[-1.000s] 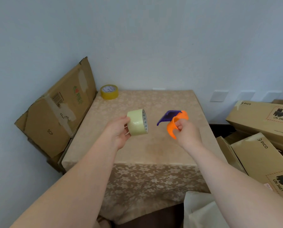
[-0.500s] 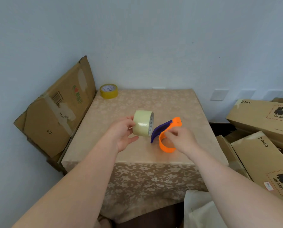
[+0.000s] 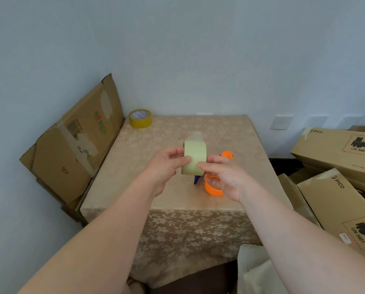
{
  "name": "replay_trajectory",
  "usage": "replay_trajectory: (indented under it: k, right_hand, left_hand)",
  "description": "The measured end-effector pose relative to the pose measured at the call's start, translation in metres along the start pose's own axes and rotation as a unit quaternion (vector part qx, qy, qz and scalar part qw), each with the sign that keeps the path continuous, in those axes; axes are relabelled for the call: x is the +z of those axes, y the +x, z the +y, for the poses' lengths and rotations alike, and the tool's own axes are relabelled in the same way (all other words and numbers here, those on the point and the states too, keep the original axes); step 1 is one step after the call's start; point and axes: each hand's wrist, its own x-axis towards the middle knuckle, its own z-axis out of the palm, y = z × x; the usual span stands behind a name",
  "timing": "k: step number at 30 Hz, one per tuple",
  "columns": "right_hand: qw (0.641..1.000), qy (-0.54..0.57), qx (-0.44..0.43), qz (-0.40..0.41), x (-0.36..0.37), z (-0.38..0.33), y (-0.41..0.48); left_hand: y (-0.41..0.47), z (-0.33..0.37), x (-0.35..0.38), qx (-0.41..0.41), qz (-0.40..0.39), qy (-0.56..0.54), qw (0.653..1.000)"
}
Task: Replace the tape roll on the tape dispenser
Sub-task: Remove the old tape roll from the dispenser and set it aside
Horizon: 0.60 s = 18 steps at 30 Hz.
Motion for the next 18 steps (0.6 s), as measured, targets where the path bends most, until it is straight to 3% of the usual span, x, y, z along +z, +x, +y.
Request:
replay_trajectory:
  k: [8, 12, 18]
  right_hand:
    - [0.998, 0.064, -0.017, 0.014, 0.0038, -0.0071, 0.0008]
    - [0.997, 0.081, -0.012, 0.002, 0.0027, -0.0063, -0.0031]
    - [0.998, 0.059, -0.029, -0.01, 0.0047, -0.0051, -0.0051]
  left_hand:
    - [-0.003, -0.0049, 0.0011, 0.066, -0.085, 0.124, 0.986]
    - [-0.0044, -0.009, 0.0007, 0.091, -0.079, 0.196, 0.973]
    - [-0.0028, -0.0063, 0.0087, 0.083, -0.054, 0.068, 0.993]
